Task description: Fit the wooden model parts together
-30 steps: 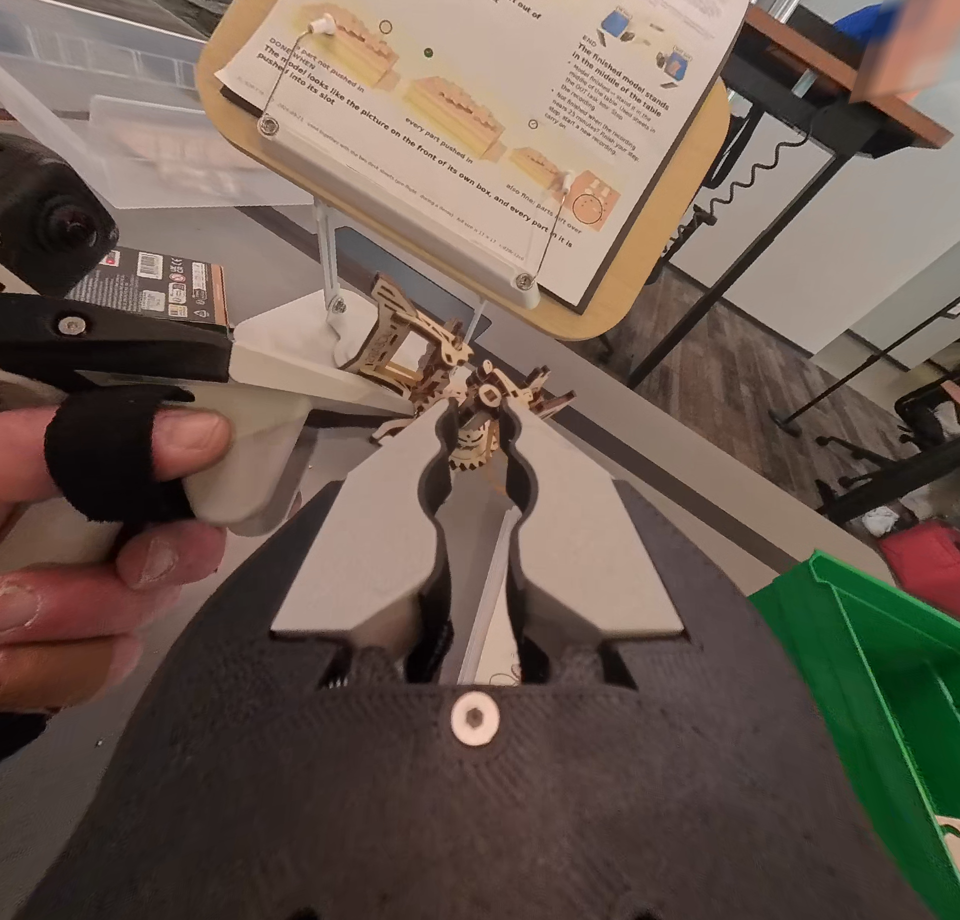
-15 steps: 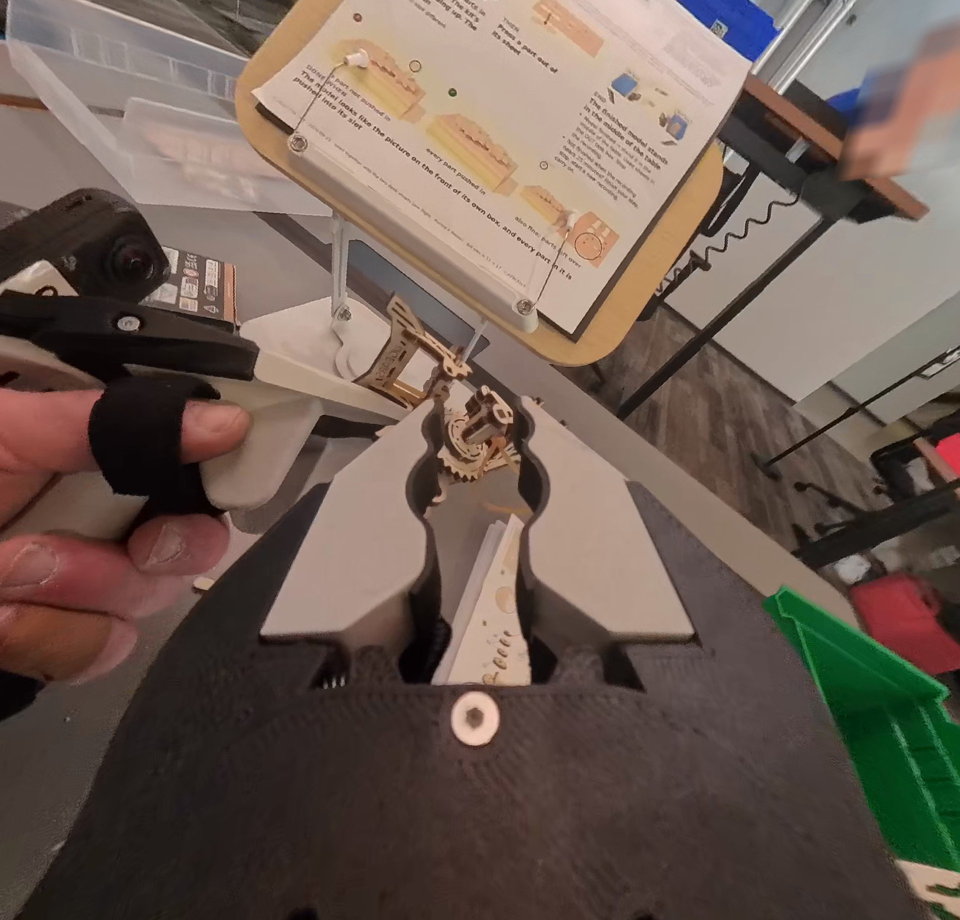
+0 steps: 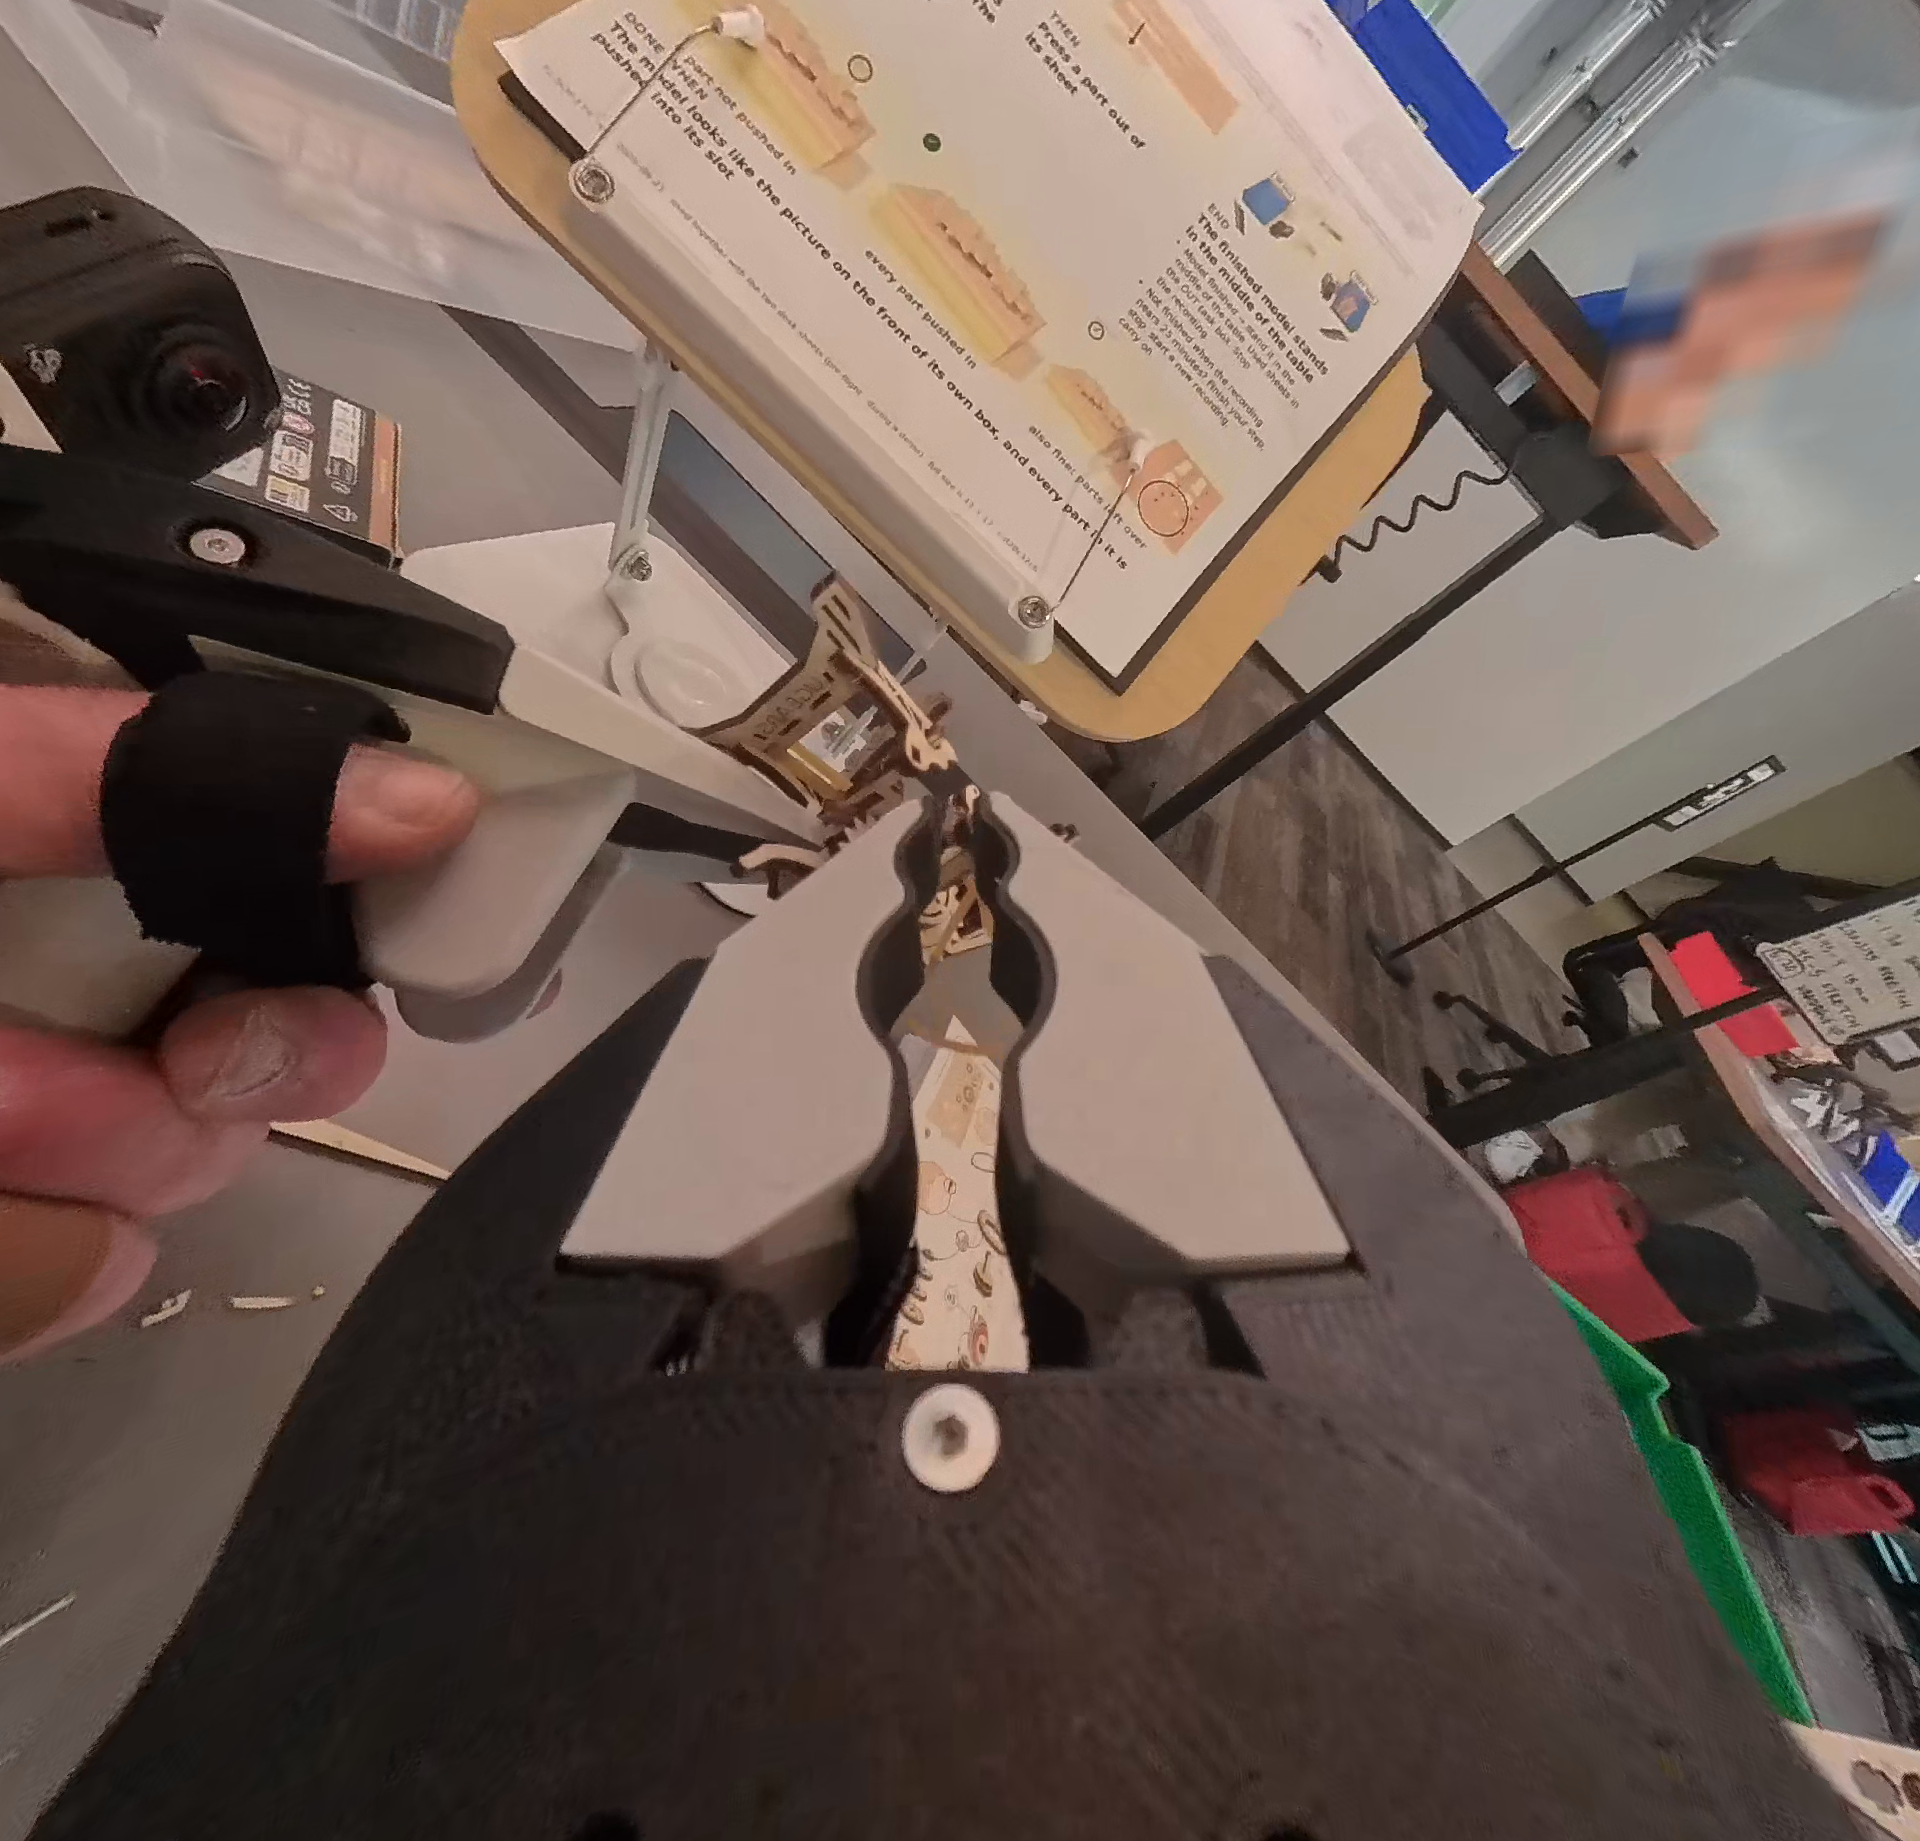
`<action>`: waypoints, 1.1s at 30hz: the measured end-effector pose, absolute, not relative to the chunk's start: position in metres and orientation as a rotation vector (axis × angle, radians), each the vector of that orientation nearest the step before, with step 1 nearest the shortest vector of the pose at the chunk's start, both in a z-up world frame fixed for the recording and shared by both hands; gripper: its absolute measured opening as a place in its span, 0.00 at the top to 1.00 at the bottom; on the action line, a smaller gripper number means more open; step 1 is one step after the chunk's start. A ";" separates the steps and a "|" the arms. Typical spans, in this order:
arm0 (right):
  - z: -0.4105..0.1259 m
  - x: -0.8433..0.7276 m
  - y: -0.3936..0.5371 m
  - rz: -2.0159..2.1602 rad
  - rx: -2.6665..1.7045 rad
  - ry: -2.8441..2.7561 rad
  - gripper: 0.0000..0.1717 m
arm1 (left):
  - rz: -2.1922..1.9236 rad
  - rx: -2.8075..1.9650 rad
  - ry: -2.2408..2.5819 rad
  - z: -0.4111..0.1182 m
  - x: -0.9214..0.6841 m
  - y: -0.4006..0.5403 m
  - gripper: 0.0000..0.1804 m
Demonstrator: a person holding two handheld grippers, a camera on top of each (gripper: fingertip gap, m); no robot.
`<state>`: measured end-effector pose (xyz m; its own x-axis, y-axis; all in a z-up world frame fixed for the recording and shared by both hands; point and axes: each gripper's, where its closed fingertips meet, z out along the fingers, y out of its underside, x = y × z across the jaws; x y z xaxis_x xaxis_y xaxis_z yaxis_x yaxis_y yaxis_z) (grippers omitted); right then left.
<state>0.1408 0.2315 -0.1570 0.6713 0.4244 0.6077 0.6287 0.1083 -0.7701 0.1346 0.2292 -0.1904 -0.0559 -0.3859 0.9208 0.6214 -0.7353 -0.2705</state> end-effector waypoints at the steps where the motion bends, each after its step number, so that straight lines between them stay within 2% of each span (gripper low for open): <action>1: -0.157 0.141 0.232 -0.187 -1.520 -0.908 0.98 | -1.859 -1.531 -0.254 -0.190 0.134 0.229 0.97; 7: -0.155 0.139 0.230 -0.133 -1.519 -0.878 0.90 | -1.830 -1.524 -0.238 -0.188 0.133 0.230 0.97; 17: -0.149 0.143 0.231 -0.050 -1.555 -0.838 0.86 | -1.870 -1.439 -0.192 -0.175 0.134 0.225 0.97; 24: -0.138 0.142 0.226 -0.004 -1.527 -0.794 0.88 | -1.837 -1.339 -0.104 -0.161 0.133 0.218 0.97; 25: -0.133 0.143 0.224 -0.005 -1.505 -0.786 0.93 | -1.831 -1.314 -0.082 -0.157 0.132 0.216 0.97; 33: -0.111 0.139 0.202 -0.186 -1.300 -0.882 0.93 | -1.933 -1.139 0.016 -0.137 0.132 0.200 0.97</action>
<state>0.1394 0.2018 -0.1108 0.6719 0.3458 0.6550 0.5806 0.3031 -0.7557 0.1319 0.1999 -0.1366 -0.2051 -0.6798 0.7041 0.6678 -0.6232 -0.4071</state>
